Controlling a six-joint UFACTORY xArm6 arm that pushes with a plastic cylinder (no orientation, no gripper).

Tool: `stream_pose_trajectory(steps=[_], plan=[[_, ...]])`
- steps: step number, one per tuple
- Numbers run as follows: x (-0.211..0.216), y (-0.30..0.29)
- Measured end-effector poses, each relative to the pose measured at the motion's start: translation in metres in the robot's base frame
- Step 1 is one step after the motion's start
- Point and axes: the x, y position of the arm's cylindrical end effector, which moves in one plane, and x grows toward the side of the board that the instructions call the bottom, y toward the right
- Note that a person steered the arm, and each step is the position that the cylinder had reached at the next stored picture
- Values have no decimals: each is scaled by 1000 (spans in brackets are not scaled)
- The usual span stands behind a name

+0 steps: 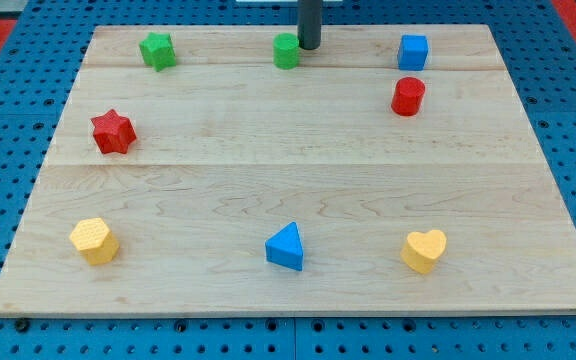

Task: Place the green circle below the blue cube

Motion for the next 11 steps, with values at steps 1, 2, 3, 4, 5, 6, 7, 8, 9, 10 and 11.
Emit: stream_pose_trajectory(steps=[1, 2, 3, 4, 5, 6, 7, 8, 9, 10, 11], plan=[[12, 4], [-30, -3], [-31, -79], [27, -74], [39, -36], [7, -51], [20, -7], [56, 43], [60, 80], [60, 89], [53, 94]])
